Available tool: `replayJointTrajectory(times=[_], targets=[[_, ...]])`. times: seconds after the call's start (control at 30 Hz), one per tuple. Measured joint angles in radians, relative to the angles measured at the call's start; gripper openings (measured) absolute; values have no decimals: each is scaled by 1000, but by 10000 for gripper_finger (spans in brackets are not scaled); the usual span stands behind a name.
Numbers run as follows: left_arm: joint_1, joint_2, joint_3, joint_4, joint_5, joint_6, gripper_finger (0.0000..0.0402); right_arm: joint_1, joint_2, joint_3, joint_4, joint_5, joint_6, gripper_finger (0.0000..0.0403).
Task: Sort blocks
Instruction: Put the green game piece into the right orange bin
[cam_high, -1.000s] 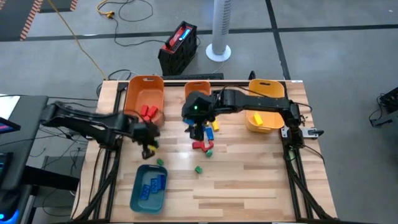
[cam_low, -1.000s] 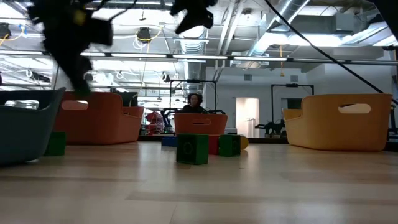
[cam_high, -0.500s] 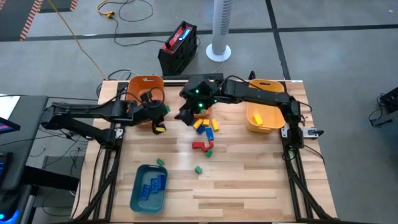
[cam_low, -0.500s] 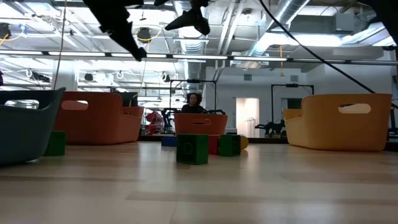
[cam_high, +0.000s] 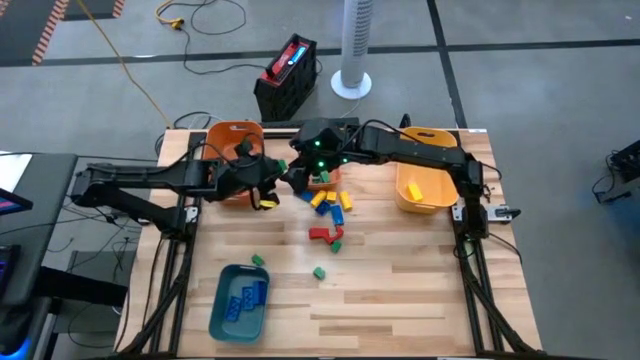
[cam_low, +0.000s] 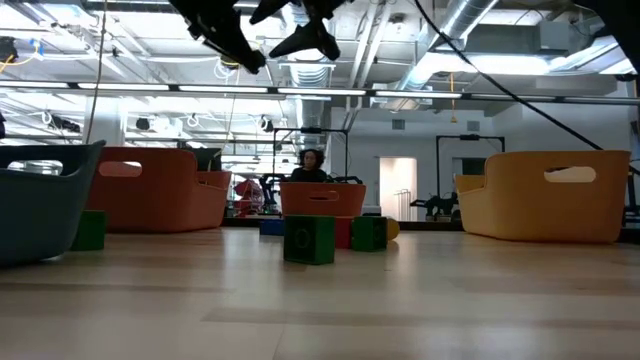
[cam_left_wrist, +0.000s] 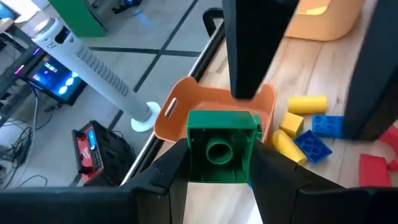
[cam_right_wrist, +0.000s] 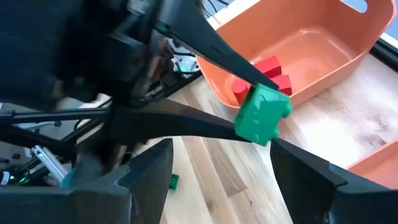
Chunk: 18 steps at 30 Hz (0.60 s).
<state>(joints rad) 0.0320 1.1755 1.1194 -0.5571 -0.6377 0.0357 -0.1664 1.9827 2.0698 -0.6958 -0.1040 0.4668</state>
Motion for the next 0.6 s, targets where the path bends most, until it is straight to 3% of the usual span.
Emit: replayJointTrajectory(times=[0.6], targets=[[-75,4,0,102,-98,45,135,-12,1,-18,59,56,56,282]])
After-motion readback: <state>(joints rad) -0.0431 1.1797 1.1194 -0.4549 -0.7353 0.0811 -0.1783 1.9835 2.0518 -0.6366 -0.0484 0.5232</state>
